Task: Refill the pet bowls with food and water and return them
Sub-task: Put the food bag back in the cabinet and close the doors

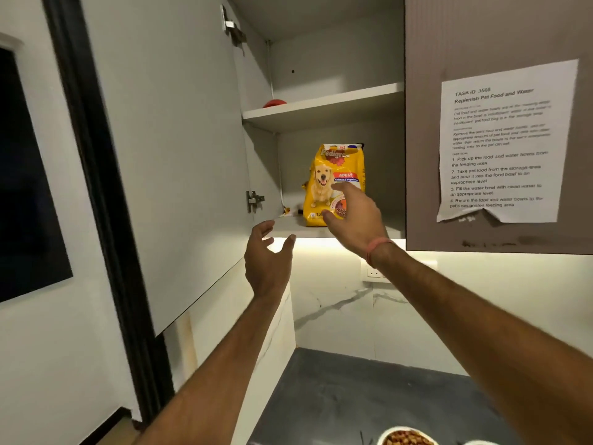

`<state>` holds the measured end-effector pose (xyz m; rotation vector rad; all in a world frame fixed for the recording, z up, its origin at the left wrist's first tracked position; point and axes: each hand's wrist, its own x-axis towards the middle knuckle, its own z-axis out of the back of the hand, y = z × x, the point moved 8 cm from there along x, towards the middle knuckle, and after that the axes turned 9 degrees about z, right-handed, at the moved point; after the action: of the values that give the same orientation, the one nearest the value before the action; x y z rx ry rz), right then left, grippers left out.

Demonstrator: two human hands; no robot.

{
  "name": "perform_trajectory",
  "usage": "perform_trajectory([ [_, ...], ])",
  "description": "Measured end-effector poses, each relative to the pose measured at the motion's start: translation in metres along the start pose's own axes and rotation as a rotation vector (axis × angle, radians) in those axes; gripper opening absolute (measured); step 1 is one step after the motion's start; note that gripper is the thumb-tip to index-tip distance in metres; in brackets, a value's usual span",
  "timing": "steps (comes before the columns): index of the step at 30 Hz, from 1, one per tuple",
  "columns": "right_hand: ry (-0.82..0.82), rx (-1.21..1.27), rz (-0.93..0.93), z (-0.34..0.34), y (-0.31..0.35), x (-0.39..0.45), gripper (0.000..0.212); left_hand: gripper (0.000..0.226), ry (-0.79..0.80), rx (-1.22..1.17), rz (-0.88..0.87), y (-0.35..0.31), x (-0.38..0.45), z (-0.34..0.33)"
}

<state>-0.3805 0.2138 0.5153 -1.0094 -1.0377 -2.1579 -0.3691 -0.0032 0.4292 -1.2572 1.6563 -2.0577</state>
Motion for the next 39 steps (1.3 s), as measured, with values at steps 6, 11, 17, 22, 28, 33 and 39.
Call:
perform_trajectory([
  [6,0.036,0.01,0.109,-0.012,0.105,-0.028,0.051,0.054,-0.01,0.064,-0.089,-0.033,-0.051,0.078],
  [11,0.051,0.139,0.232,-0.029,0.193,-0.045,0.052,0.067,-0.076,0.052,-0.302,-0.057,-0.106,0.14],
  [17,0.057,0.243,0.321,-0.049,0.274,-0.059,0.066,0.072,-0.384,-0.068,-0.314,-0.072,-0.126,0.23],
  [22,0.087,0.096,0.4,-0.071,0.302,-0.056,0.082,0.104,-0.248,-0.019,-0.084,-0.042,-0.091,0.25],
  [28,0.112,-0.111,0.431,-0.083,0.307,-0.053,0.098,0.07,-0.034,0.036,-0.03,-0.037,-0.089,0.234],
  [33,0.017,-0.285,0.511,-0.066,0.294,-0.063,0.102,0.057,-0.04,0.062,-0.086,-0.044,-0.104,0.218],
  [39,-0.025,-0.355,0.407,-0.021,0.236,-0.068,0.104,0.049,0.041,0.105,-0.206,-0.058,-0.129,0.153],
])
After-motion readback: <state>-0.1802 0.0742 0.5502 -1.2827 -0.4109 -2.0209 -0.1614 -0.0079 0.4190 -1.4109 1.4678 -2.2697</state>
